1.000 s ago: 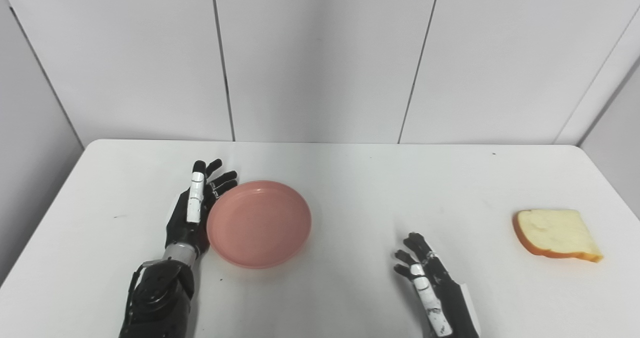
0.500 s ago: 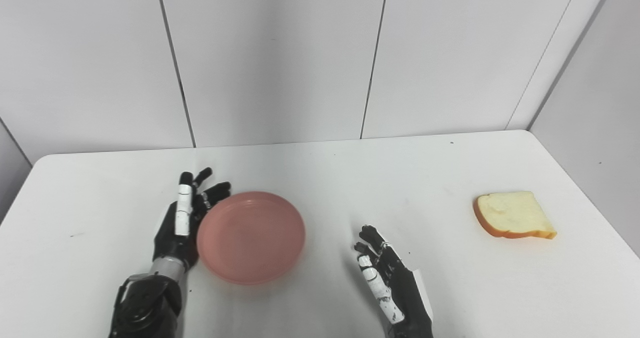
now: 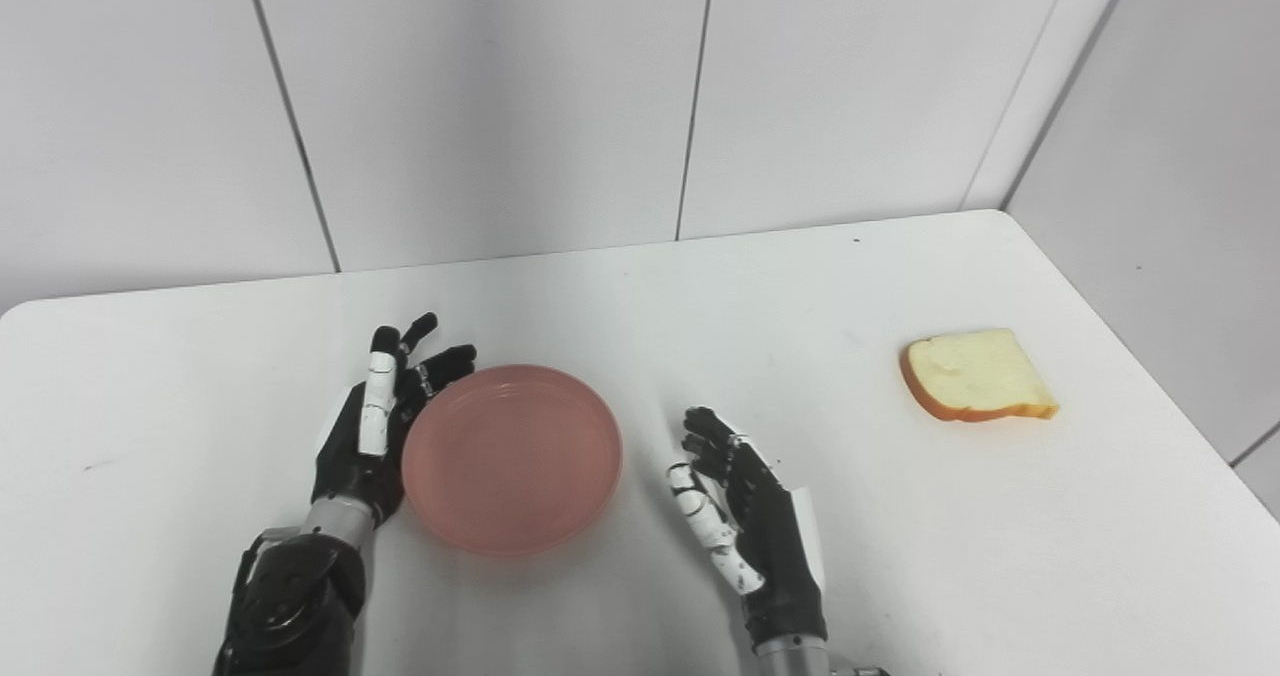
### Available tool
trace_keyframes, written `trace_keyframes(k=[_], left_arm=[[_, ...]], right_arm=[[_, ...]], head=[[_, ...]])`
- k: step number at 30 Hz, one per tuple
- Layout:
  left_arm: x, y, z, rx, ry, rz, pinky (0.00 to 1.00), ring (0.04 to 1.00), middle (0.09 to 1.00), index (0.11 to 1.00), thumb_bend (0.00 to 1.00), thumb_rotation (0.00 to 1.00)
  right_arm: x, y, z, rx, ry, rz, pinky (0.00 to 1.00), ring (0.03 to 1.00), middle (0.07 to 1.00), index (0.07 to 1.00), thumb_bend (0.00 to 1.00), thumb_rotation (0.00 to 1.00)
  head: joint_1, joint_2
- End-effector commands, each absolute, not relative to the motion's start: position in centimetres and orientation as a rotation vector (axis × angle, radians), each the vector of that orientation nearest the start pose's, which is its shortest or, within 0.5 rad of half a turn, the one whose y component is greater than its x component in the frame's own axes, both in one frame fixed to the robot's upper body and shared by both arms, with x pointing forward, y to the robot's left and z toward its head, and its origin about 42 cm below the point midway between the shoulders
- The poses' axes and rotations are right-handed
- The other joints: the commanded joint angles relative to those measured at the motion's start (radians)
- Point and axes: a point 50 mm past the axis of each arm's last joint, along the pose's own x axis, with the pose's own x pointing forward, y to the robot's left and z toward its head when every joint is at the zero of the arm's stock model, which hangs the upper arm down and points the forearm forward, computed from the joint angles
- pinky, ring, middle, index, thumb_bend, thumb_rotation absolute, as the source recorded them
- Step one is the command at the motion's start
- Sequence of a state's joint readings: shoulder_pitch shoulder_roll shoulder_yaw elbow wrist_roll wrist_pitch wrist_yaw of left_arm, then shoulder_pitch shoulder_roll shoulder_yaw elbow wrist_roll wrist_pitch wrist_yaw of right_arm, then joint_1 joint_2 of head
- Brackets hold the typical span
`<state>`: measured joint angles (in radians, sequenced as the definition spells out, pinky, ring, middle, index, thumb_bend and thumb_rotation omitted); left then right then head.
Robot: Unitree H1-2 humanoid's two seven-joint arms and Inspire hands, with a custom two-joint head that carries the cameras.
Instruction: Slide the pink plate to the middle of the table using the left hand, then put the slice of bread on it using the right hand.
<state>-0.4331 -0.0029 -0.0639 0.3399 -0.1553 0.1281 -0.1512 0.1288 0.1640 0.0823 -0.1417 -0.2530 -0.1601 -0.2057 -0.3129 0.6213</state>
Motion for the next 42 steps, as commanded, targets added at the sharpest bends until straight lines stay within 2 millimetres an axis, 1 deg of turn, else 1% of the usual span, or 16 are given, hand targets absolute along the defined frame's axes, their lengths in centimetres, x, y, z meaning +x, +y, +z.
trace_keyframes(k=[1,7,12,15,17,20,23,26,27,30,31,32,35,37,41,42], left_arm=[[40.9,14.7,12.6,-0.086,0.110,-0.338,0.83,0.783,0.728,0.890,0.94,1.00],[40.5,15.0,12.3,-0.086,0.115,-0.329,0.82,0.783,0.730,0.895,0.93,0.99],[40.3,15.6,12.0,-0.071,0.117,-0.329,0.84,0.792,0.727,0.900,0.92,1.00],[40.4,16.3,11.8,-0.080,0.121,-0.318,0.86,0.800,0.730,0.904,0.90,1.00],[40.4,16.4,11.8,-0.084,0.122,-0.313,0.88,0.810,0.739,0.902,0.88,1.00],[40.5,16.6,11.8,-0.082,0.122,-0.310,0.89,0.818,0.746,0.905,0.88,1.00],[40.6,16.6,11.8,-0.087,0.116,-0.309,0.88,0.819,0.753,0.907,0.89,0.99],[40.8,16.2,11.9,-0.099,0.107,-0.306,0.87,0.827,0.769,0.899,0.89,0.99],[40.8,16.0,11.9,-0.099,0.105,-0.305,0.87,0.834,0.777,0.897,0.90,0.99],[40.9,15.6,11.9,-0.099,0.103,-0.306,0.87,0.836,0.781,0.891,0.90,1.00],[40.9,15.5,11.8,-0.102,0.102,-0.307,0.87,0.836,0.781,0.890,0.90,1.00],[40.9,15.4,11.8,-0.105,0.102,-0.308,0.87,0.837,0.784,0.891,0.89,1.00],[40.9,15.3,11.7,-0.109,0.100,-0.311,0.87,0.838,0.786,0.892,0.90,1.00],[40.8,15.2,11.8,-0.110,0.100,-0.311,0.87,0.834,0.779,0.890,0.89,1.00],[40.7,15.4,11.8,-0.109,0.100,-0.306,0.88,0.838,0.777,0.891,0.88,1.00],[40.8,15.5,11.7,-0.108,0.100,-0.304,0.88,0.837,0.776,0.891,0.88,1.00]], right_arm=[[24.6,-14.7,13.3,-0.042,-0.258,-0.190,0.85,0.852,0.819,0.761,0.65,0.62],[24.4,-15.2,13.9,-0.072,-0.297,-0.210,0.91,0.889,0.840,0.767,0.58,0.58],[24.4,-17.7,16.4,-0.098,-0.399,-0.255,0.88,0.868,0.827,0.762,0.60,0.57],[24.5,-21.1,18.7,-0.118,-0.477,-0.245,0.83,0.839,0.826,0.777,0.63,0.58],[24.5,-22.9,19.5,-0.167,-0.500,-0.235,0.79,0.822,0.812,0.757,0.66,0.59],[24.7,-26.1,20.6,-0.296,-0.523,-0.207,0.80,0.828,0.811,0.736,0.68,0.61],[25.5,-29.2,21.7,-0.386,-0.528,-0.141,0.83,0.849,0.818,0.754,0.70,0.62],[27.2,-33.4,24.0,-0.526,-0.487,-0.023,0.78,0.841,0.832,0.796,0.76,0.63],[27.6,-34.6,24.9,-0.568,-0.460,0.006,0.76,0.820,0.810,0.770,0.79,0.59],[28.6,-37.9,27.6,-0.772,-0.426,0.101,0.72,0.799,0.817,0.789,0.78,0.57],[29.1,-39.2,28.6,-0.905,-0.407,0.133,0.71,0.797,0.820,0.794,0.78,0.57],[29.4,-40.0,29.3,-0.992,-0.391,0.153,0.77,0.839,0.854,0.827,0.82,0.59],[30.2,-42.1,31.1,-1.228,-0.289,0.187,0.82,0.894,0.899,0.882,0.89,0.58],[30.6,-43.5,31.7,-1.316,-0.212,0.177,0.86,0.952,0.944,0.946,0.98,0.51],[31.4,-45.6,32.3,-1.426,-0.061,0.167,0.90,0.995,0.991,0.994,1.00,0.43],[31.6,-46.0,32.4,-1.449,-0.019,0.165,0.96,0.998,0.997,0.998,1.00,0.42]], head=[[0.000,0.000],[0.001,-0.004],[0.007,-0.010],[-0.001,-0.024],[-0.005,-0.028],[-0.006,-0.034],[-0.006,-0.032],[-0.005,-0.031],[-0.004,-0.032],[0.001,-0.034],[0.004,-0.035],[0.006,-0.035],[0.008,-0.036],[0.012,-0.035],[0.016,-0.034],[0.016,-0.034]])
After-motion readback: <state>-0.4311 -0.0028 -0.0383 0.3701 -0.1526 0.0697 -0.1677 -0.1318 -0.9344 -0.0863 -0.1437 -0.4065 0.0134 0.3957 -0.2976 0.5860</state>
